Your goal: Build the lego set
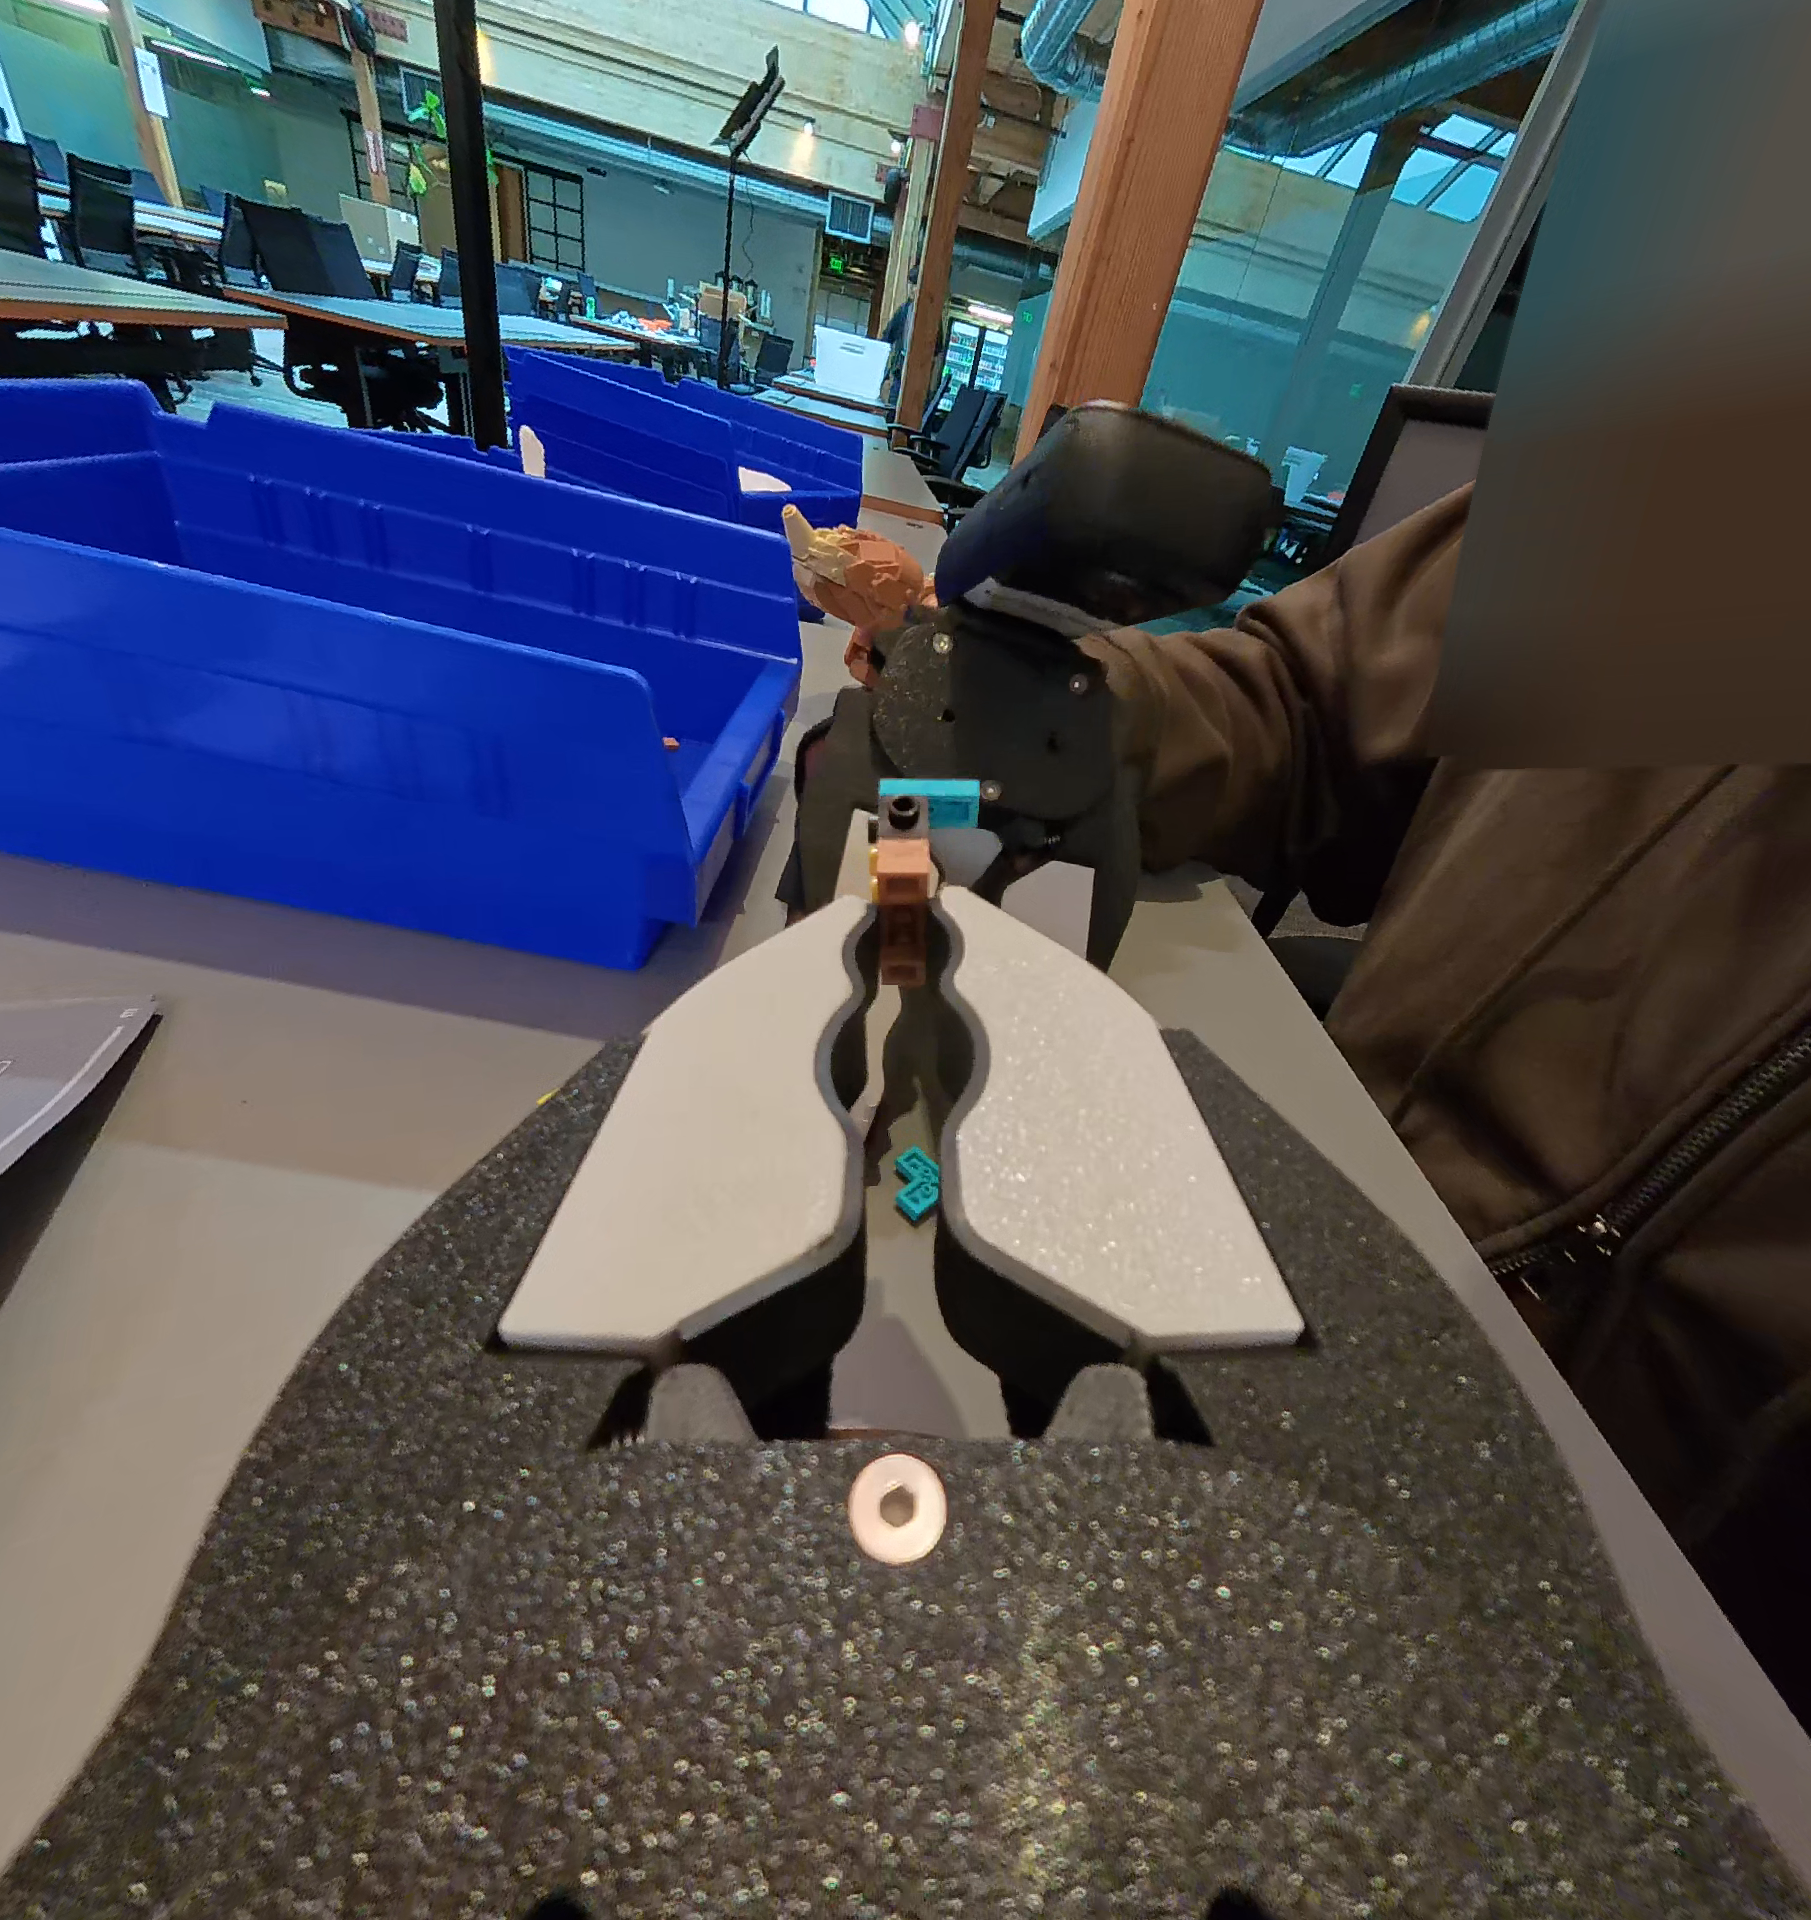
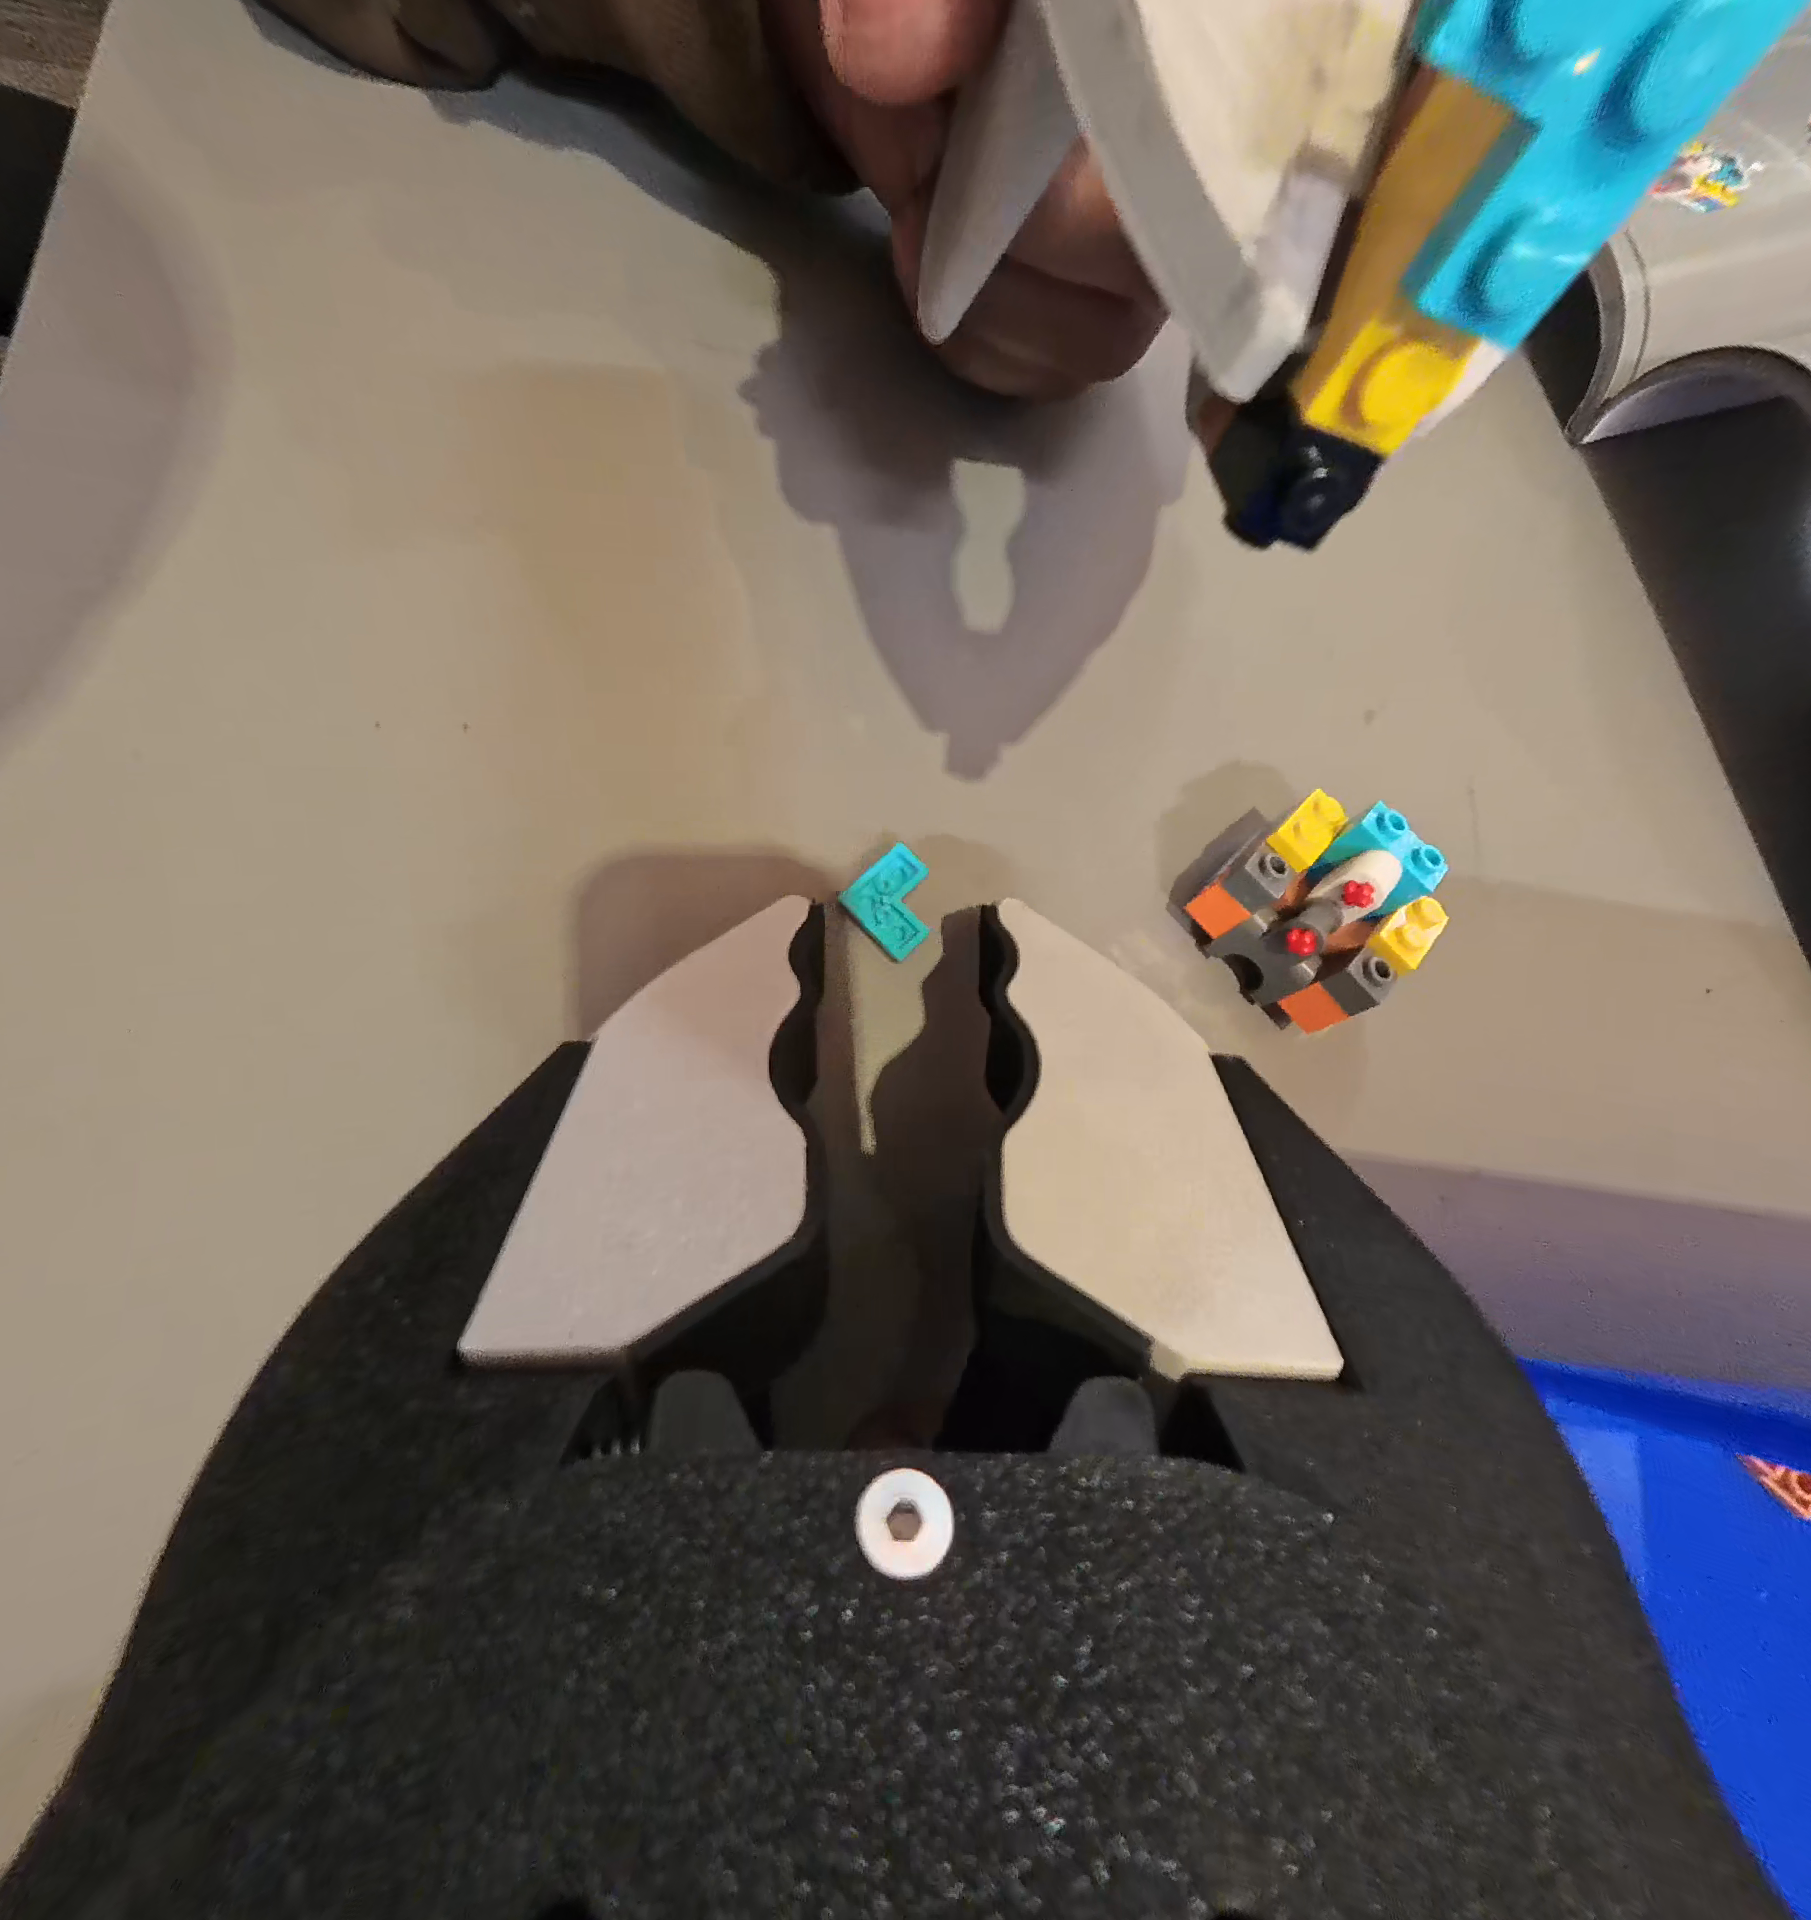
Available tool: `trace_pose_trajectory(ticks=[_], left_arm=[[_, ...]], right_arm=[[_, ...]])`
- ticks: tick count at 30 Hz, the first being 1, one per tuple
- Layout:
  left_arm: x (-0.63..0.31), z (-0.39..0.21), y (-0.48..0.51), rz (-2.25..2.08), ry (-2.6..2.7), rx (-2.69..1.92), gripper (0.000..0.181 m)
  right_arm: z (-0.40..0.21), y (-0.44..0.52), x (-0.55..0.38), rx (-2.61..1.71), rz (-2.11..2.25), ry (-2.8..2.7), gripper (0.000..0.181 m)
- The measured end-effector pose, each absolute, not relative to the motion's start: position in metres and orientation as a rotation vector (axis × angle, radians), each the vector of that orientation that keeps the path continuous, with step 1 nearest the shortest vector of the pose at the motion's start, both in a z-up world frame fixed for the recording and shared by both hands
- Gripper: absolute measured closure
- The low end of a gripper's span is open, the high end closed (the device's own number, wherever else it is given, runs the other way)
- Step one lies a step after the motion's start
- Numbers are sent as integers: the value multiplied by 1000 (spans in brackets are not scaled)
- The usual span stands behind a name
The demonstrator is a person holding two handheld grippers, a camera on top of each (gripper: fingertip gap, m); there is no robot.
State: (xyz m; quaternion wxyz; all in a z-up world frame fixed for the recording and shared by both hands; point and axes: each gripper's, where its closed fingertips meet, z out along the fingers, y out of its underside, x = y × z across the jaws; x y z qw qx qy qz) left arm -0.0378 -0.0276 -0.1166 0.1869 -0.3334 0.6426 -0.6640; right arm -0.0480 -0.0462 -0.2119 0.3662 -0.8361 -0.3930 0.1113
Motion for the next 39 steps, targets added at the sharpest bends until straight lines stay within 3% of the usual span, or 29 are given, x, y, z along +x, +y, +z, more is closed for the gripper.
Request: trace_pose_trajectory(ticks=[18,26,39], left_arm=[[-38,-121,-31,-1835,1842,-929,173],[-38,-121,-32,-1828,1851,-924,173],[-37,-122,-31,-1812,1854,-924,173]], right_arm=[[-211,-43,-45,-2350,342,-686,154],[-214,-42,-45,-2359,226,-706,164],[-214,-42,-44,-2353,233,-706,162]])
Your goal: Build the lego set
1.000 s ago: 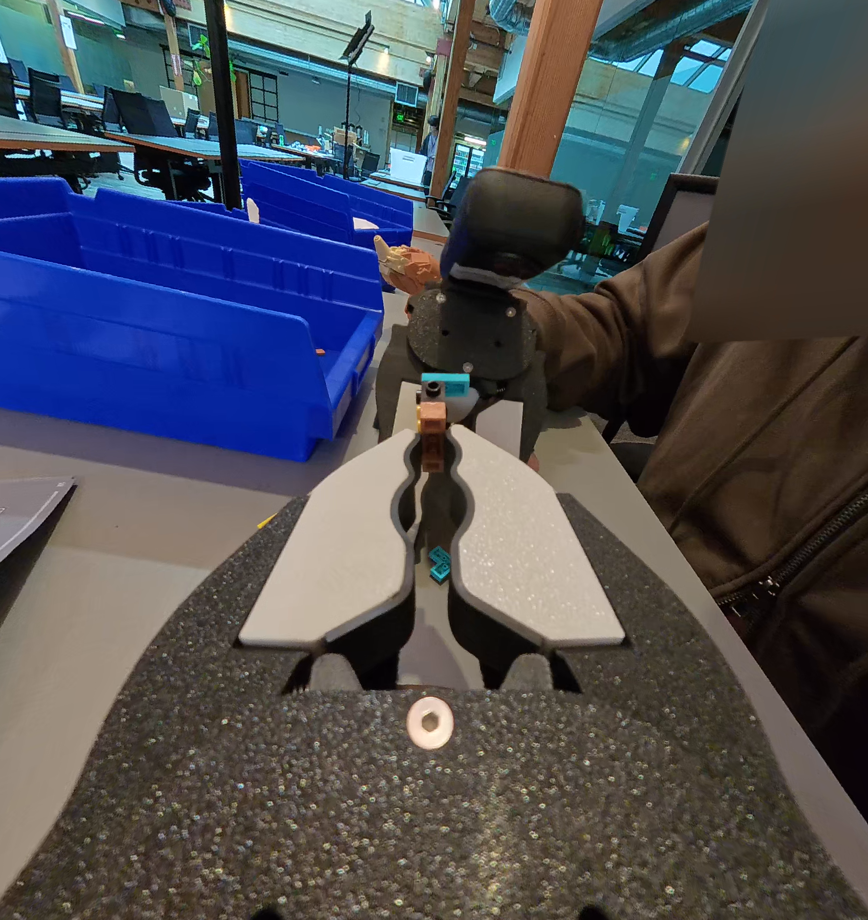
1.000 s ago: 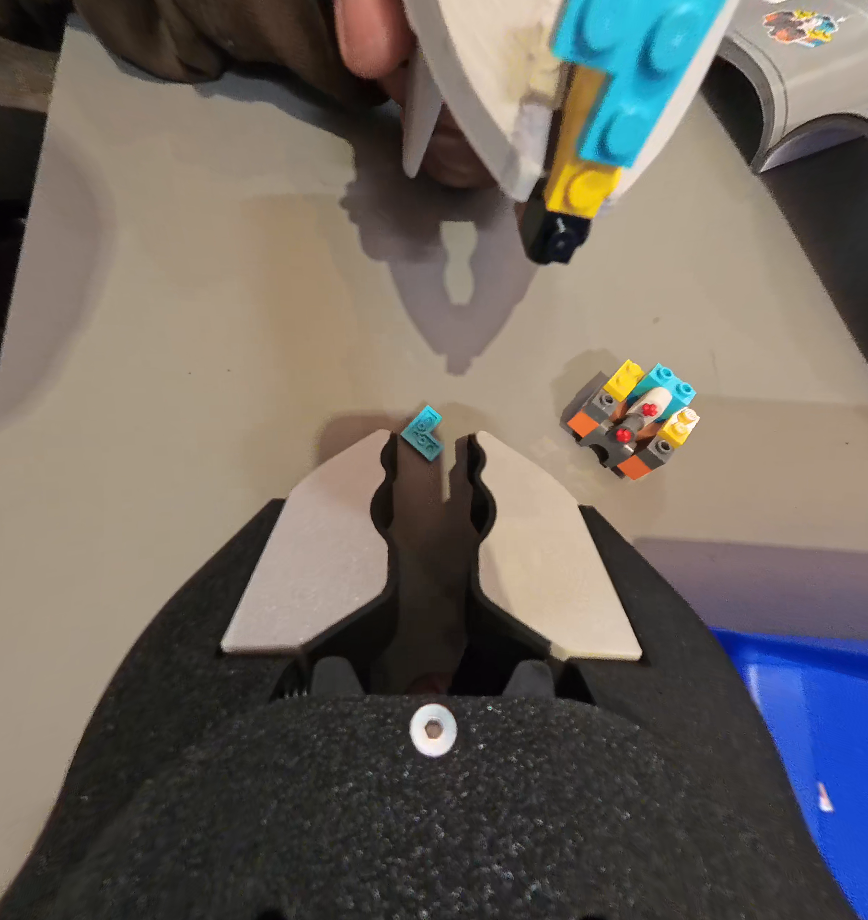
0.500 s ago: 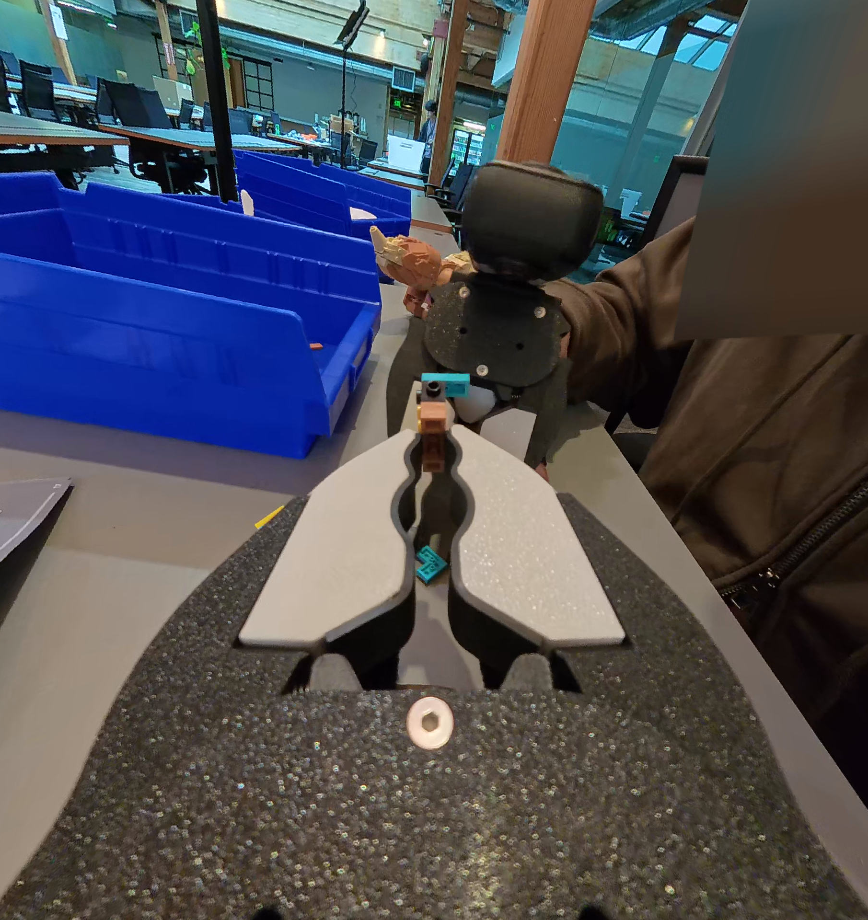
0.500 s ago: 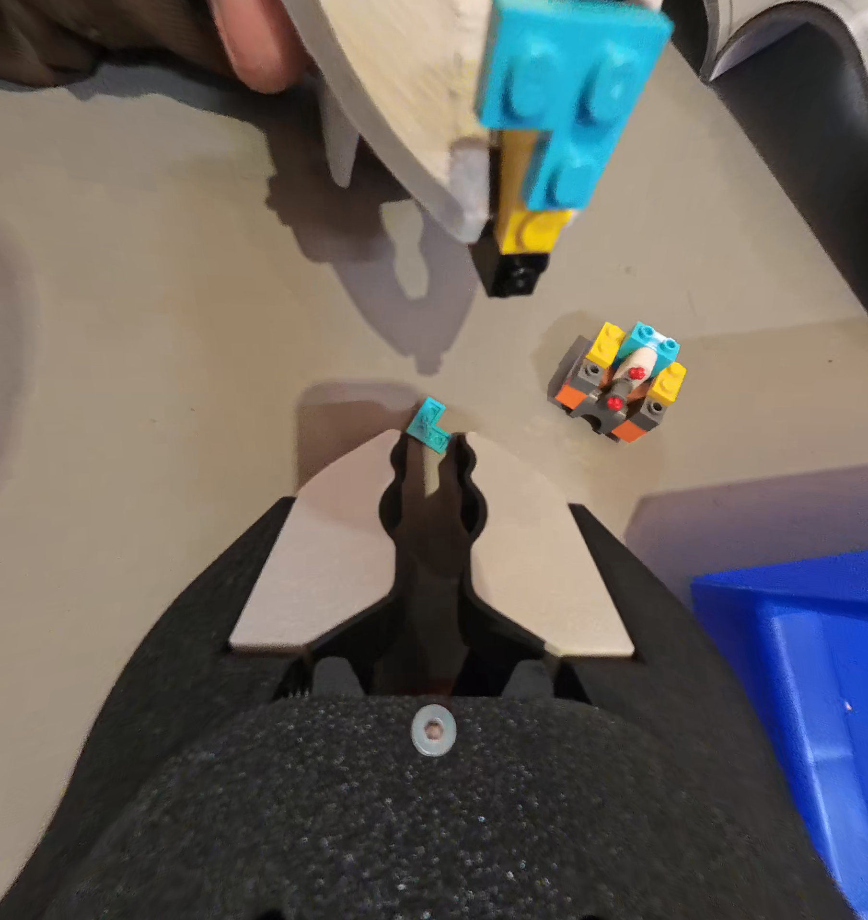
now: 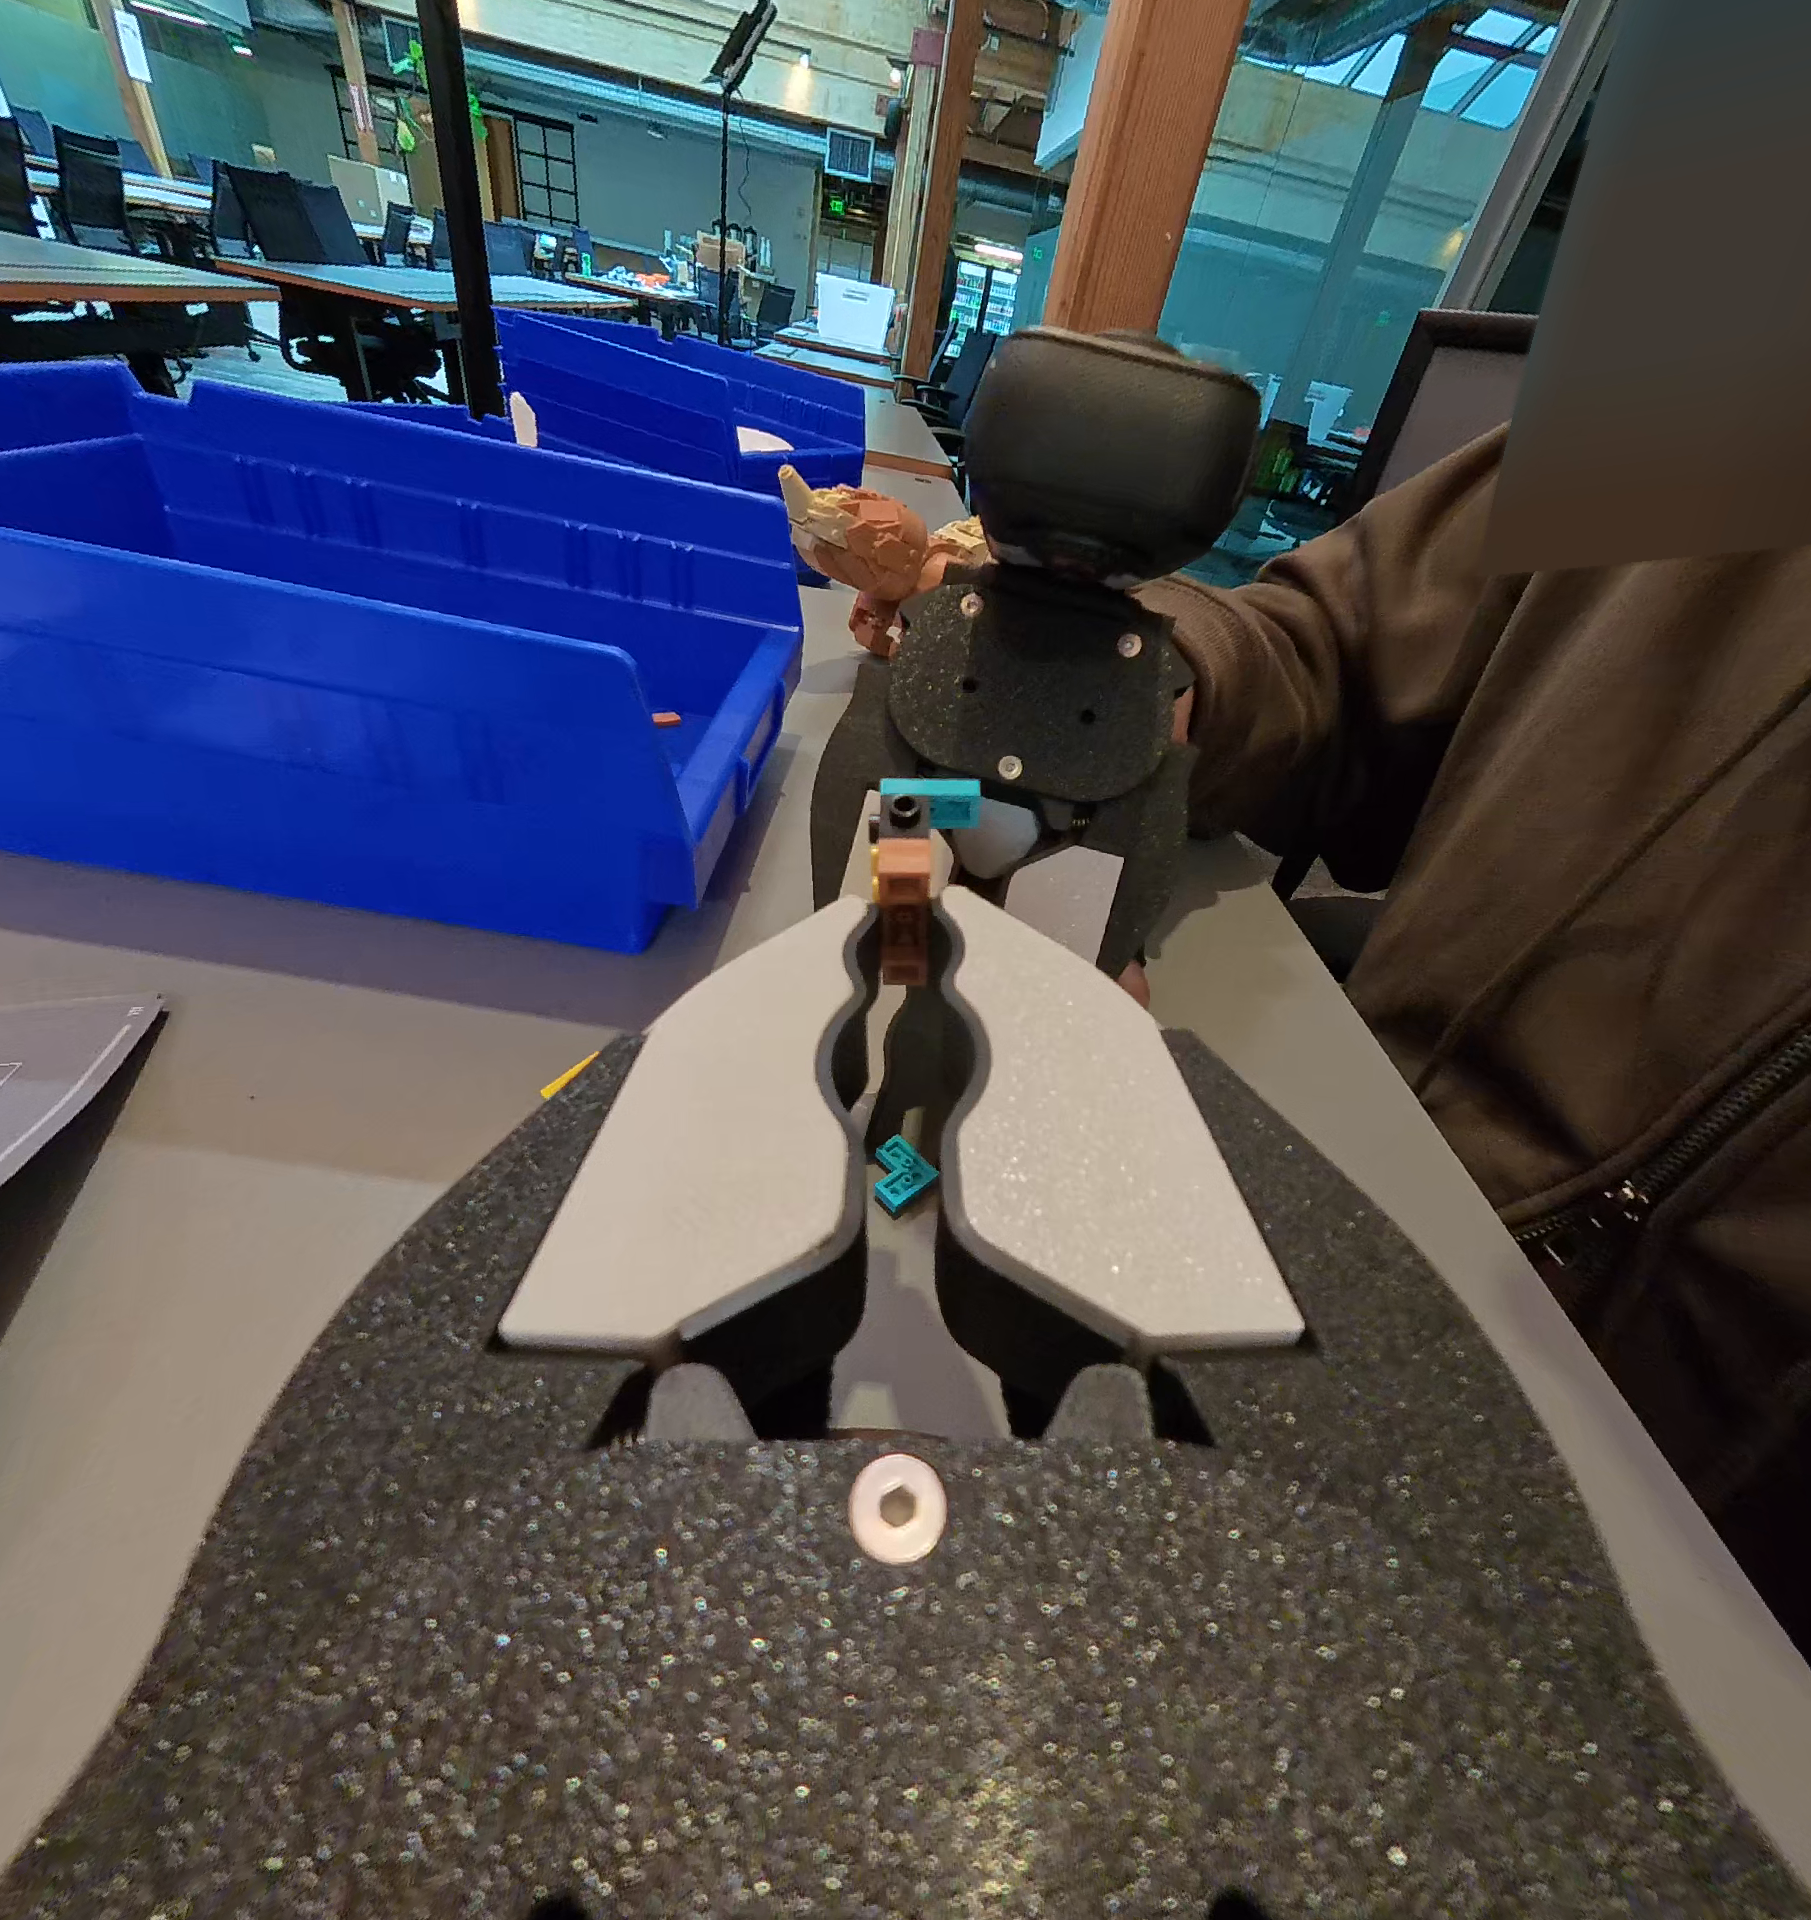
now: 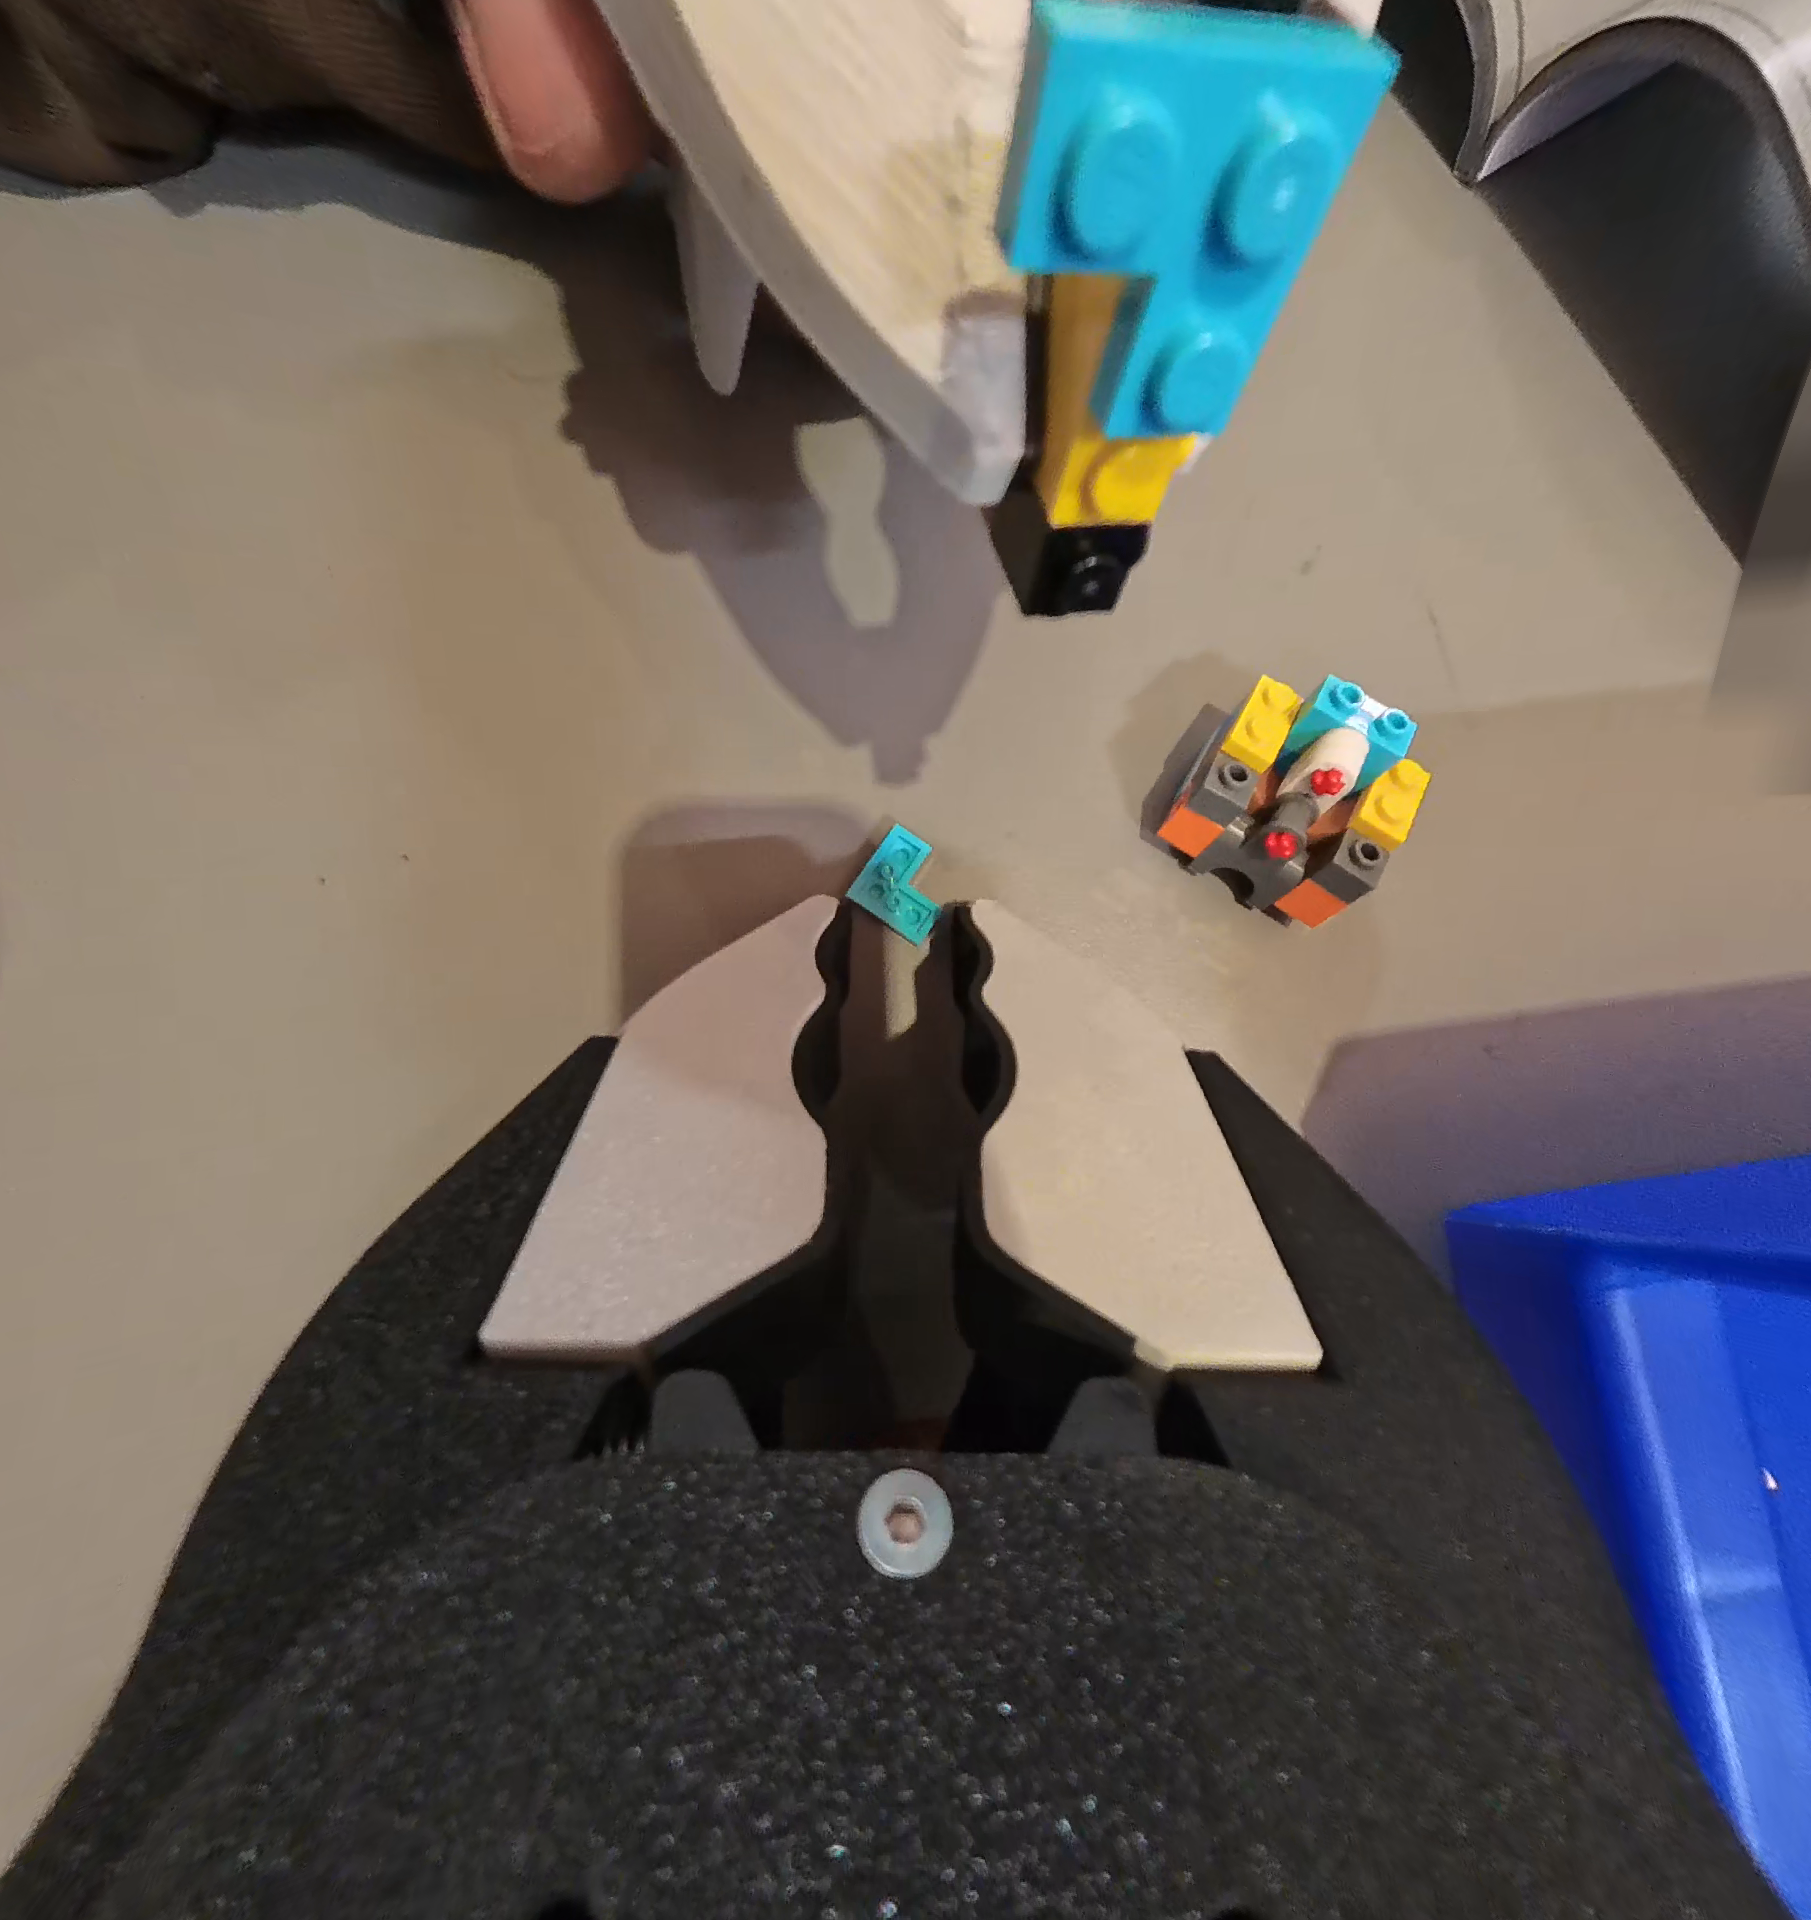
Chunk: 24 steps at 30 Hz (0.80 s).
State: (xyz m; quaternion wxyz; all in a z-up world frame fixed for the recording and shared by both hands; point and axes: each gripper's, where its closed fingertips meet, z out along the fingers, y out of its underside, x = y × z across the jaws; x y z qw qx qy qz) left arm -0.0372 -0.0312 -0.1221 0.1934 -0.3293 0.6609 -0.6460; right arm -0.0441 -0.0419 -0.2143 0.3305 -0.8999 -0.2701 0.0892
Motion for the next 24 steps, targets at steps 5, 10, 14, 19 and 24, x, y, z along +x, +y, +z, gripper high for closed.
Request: trace_pose_trajectory(ticks=[5,10,14,19,24], left_arm=[[-36,-123,-29,-1788,1856,-926,173],[-37,-121,-28,-1771,1857,-919,173],[-38,-119,-28,-1766,1857,-912,173],[-39,-121,-30,-1744,1877,-904,173],[-39,-123,-31,-1718,1900,-900,173]], right_arm=[[-212,-43,-43,-2358,277,-675,160],[-209,-45,-42,-2368,319,-633,158],[-208,-44,-45,-2375,343,-596,157],[-208,-39,-43,-2391,316,-521,158],[-214,-38,-39,-2421,224,-528,160]])
